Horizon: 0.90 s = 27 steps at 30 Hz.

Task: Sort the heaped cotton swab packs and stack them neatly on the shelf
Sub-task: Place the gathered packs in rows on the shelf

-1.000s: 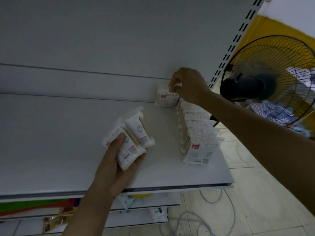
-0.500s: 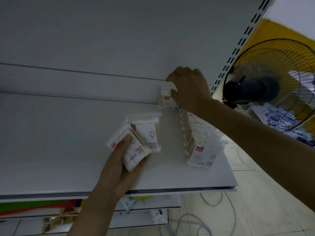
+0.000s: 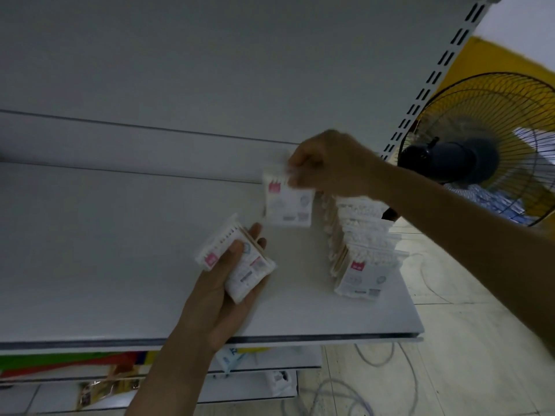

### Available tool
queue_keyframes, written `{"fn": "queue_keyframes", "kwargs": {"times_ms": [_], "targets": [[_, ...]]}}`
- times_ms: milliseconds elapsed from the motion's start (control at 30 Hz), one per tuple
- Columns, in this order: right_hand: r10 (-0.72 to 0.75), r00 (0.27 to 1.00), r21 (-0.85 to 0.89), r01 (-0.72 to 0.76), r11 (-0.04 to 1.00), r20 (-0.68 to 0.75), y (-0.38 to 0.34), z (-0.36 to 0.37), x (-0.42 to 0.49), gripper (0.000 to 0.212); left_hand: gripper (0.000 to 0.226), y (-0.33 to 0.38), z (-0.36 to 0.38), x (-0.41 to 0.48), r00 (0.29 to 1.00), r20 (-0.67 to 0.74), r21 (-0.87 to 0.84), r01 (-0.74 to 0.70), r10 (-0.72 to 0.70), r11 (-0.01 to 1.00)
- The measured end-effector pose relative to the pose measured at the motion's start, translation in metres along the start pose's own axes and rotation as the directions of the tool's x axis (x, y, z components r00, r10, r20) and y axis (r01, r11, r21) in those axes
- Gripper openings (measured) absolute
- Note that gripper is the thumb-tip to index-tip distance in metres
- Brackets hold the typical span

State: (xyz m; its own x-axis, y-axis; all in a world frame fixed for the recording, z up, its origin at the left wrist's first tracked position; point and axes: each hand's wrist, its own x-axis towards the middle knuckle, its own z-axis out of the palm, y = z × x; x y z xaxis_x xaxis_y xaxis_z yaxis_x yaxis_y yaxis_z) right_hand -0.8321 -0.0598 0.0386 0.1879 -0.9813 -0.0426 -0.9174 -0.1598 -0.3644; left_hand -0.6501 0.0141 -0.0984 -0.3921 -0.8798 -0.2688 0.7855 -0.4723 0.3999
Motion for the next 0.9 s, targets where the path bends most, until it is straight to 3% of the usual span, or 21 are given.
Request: {"fn": "queue_keyframes", "kwargs": {"times_ms": [67,133,467,633,700,767,833,900], "targets": [[0.052,0.988,-0.023,-0.055,0.998,-0.146,0.019,-0.006,0.010,0.019,0.095,0.000,0.000,-0.001,1.000,-0.018,0.015,-0.014,0.014,1.000],[0.083,0.977,-0.066,-0.097,0.993,-0.195,0.034,-0.003,0.016,0.019,0.095,-0.001,-0.001,-0.002,0.999,-0.041,0.040,-0.018,0.020,0.999],[-0.071,0.969,-0.468,-0.050,0.882,-0.237,0.057,0.026,0.030,0.009,0.091,-0.002,-0.002,0.000,0.996,-0.083,0.078,-0.030,0.036,0.996],[-0.008,0.986,-0.559,-0.086,0.825,-0.165,0.055,0.028,0.033,0.004,0.097,-0.002,-0.004,0.002,0.999,-0.035,0.119,-0.035,0.039,0.992],[0.008,0.995,-0.665,-0.075,0.743,-0.104,0.046,0.021,0.029,0.019,0.087,-0.003,-0.001,0.002,0.998,-0.010,0.217,-0.051,0.054,0.975],[-0.064,0.989,-0.723,-0.055,0.688,-0.136,0.026,0.014,0.016,0.033,0.059,-0.007,0.004,0.000,0.998,0.047,0.473,-0.056,0.038,0.880],[-0.157,0.976,-0.539,0.052,0.841,-0.151,-0.002,0.012,-0.007,0.049,0.028,-0.012,0.009,-0.004,0.996,0.075,0.642,-0.089,0.053,0.762],[-0.137,0.989,-0.112,0.142,0.984,0.057,-0.029,0.012,-0.036,0.063,0.026,-0.016,0.012,-0.007,0.993,0.047,0.663,-0.111,0.107,0.740]]}}
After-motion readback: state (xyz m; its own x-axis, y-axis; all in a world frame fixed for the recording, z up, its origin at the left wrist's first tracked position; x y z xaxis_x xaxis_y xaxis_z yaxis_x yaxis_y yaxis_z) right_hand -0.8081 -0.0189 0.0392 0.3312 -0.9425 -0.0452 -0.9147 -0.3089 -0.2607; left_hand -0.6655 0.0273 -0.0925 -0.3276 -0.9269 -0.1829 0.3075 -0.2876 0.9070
